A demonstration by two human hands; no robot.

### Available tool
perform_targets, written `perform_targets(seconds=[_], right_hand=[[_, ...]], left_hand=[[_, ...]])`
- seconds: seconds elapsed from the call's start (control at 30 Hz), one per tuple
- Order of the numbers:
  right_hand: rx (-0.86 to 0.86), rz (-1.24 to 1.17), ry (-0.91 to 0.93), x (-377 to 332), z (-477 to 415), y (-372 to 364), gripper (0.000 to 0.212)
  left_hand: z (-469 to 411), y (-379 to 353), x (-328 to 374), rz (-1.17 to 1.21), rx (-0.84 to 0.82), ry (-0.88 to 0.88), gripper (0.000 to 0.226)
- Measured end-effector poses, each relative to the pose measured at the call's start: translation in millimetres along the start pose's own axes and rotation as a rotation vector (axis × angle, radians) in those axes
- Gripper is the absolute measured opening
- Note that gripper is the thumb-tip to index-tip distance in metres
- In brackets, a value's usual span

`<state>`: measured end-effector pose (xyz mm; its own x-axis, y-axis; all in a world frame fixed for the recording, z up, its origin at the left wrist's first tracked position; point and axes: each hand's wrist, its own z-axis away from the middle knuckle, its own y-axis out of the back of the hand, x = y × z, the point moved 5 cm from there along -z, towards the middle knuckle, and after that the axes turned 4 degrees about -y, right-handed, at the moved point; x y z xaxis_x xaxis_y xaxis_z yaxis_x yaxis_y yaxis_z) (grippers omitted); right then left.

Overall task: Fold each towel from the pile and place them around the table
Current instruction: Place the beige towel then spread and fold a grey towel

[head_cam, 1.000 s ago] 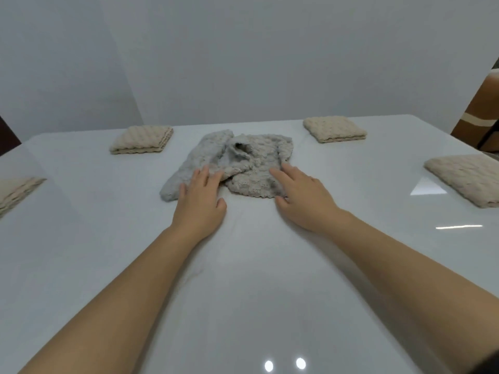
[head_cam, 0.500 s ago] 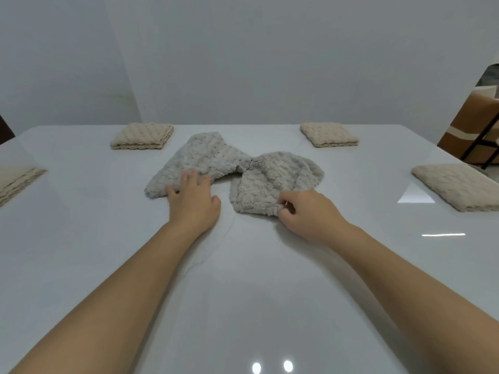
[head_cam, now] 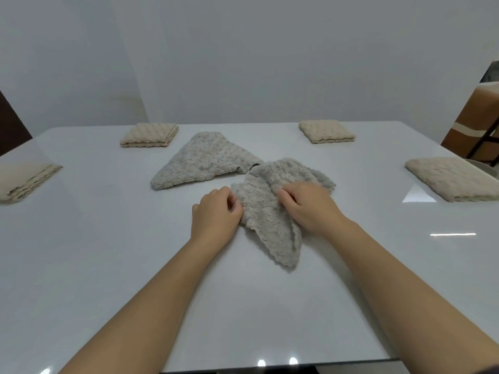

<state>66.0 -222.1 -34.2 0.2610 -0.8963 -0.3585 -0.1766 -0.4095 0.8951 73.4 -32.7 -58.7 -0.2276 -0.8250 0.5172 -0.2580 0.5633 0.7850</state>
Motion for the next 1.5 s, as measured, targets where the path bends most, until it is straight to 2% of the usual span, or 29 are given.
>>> perform_targets(seconds=[0.13, 0.27, 0.33, 0.4, 0.47, 0.5, 0.63, 0.77, 0.83, 0.9, 0.97, 1.03, 1.1, 1.17, 1.2, 1.27, 1.37, 1.43, 1.5], right_hand=[[-0.056, 0.022, 0.012, -9, 4, -2, 0.032], [-0.336, -0.464, -0.014, -27, 20, -3, 0.019], [-0.275, -0.590, -0.057, -23, 20, 5, 0.017], [-0.026, -0.516, -0.075, -7, 13, 18, 0.017], [0.175, -0.262, -0.104, 13, 7, 26, 0.018], [0.187, -0.173, -0.123, 20, 5, 26, 0.019], [0.027, -0.087, -0.223, 33, 5, 20, 0.028], [-0.151, -0.231, -0.229, 18, 14, 20, 0.023], [-0.103, -0.195, -0.198, 16, 13, 23, 0.019], [0.055, -0.131, -0.180, 20, 9, 26, 0.020], [0.079, -0.126, -0.139, 21, 5, 19, 0.028], [-0.095, -0.061, -0.096, 20, 4, -2, 0.043], [-0.335, 0.098, -0.100, 20, 8, -25, 0.064], [-0.460, 0.201, -0.127, 22, 12, -30, 0.069], [-0.473, 0.208, -0.142, 23, 12, -27, 0.068], [-0.392, 0.195, -0.168, 21, 13, -13, 0.060], [-0.113, 0.176, -0.172, 17, 11, 7, 0.036], [-0.055, 0.178, -0.180, 15, 10, 10, 0.033], [-0.029, 0.155, -0.182, 16, 9, 8, 0.029]], left_hand=[[-1, 7, -6, 0.300, -0.003, 0.046, 0.008], [-11, 11, -24, 0.577, 0.019, 0.223, 0.015], [-12, 11, -29, 0.687, 0.020, 0.284, 0.012], [-12, 13, -33, 0.750, 0.051, 0.329, 0.005], [-11, 14, -36, 0.773, 0.090, 0.340, 0.008], [-10, 14, -37, 0.792, 0.105, 0.342, 0.009], [-11, 18, -43, 0.815, 0.181, 0.363, 0.021], [-9, 31, -55, 0.718, 0.318, 0.420, 0.024], [-8, 35, -55, 0.570, 0.311, 0.400, 0.036], [-6, 43, -44, 0.362, 0.319, 0.244, 0.045], [-4, 47, -25, 0.215, 0.305, 0.023, 0.038], [-2, 35, -11, 0.132, 0.130, -0.123, 0.031], [4, 13, -4, -0.015, -0.167, -0.194, 0.049], [10, -4, -6, -0.194, -0.399, -0.205, 0.065], [11, -6, -7, -0.222, -0.429, -0.210, 0.065], [10, 4, -3, -0.168, -0.317, -0.235, 0.050], [8, 22, 7, -0.094, -0.057, -0.234, 0.020], [9, 22, 7, -0.091, -0.053, -0.207, 0.021], [8, 16, 6, -0.145, -0.125, -0.215, 0.031]])
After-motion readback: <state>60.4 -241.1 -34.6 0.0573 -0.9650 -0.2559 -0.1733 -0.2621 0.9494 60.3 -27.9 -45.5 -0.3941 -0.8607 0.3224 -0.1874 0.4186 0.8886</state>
